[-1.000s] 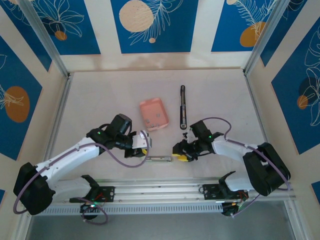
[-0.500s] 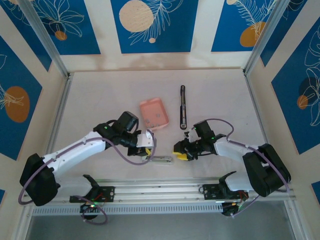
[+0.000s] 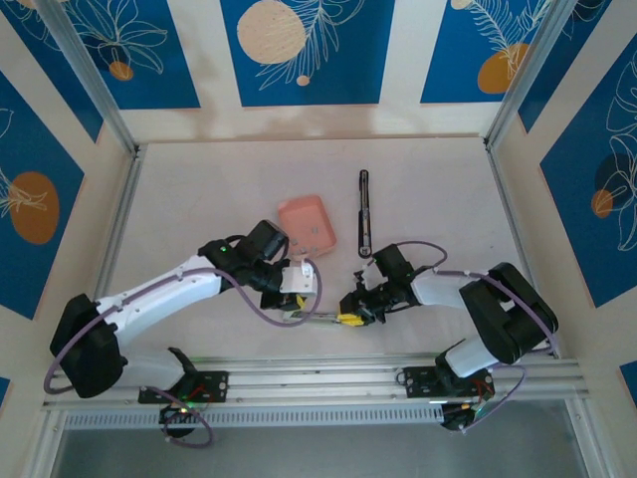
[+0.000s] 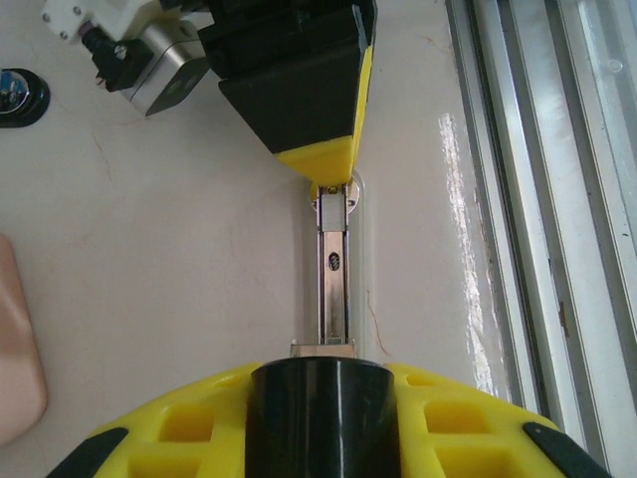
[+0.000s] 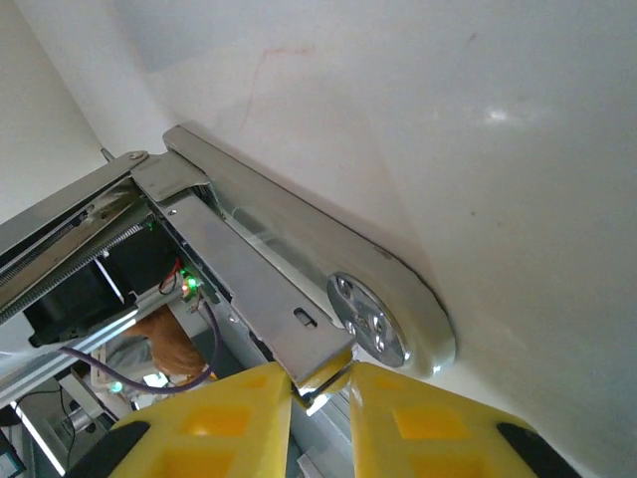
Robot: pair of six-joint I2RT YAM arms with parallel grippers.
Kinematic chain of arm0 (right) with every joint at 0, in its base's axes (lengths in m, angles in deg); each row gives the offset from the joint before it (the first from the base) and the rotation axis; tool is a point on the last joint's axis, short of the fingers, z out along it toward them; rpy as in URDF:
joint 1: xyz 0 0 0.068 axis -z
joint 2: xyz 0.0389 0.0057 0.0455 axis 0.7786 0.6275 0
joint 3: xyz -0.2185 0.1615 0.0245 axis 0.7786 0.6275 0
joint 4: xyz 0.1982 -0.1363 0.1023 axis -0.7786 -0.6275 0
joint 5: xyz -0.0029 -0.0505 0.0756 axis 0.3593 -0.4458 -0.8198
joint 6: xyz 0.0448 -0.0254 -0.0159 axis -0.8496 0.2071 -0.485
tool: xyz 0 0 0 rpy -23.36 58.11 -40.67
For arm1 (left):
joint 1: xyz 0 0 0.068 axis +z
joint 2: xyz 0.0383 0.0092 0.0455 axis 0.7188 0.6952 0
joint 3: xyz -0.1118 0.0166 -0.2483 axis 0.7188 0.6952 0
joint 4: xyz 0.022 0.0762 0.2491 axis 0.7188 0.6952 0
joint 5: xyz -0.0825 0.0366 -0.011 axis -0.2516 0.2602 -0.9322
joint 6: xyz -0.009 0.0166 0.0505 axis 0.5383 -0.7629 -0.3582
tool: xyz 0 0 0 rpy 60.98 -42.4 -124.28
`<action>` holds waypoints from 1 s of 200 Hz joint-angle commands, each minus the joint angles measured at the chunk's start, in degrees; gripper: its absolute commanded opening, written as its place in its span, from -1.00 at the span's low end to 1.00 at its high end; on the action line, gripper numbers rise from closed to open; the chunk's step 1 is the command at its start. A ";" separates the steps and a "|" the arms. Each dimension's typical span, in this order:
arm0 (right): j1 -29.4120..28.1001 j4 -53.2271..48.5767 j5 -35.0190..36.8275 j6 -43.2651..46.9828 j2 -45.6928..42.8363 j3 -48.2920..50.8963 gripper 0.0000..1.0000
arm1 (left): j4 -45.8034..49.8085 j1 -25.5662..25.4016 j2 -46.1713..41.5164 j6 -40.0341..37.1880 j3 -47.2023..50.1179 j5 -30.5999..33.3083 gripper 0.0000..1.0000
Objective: Load the staples into the stapler
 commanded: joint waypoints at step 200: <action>6.70 17.78 -5.40 -2.94 0.39 10.04 -0.45 | -0.47 -12.04 27.32 14.83 -14.52 11.76 -0.70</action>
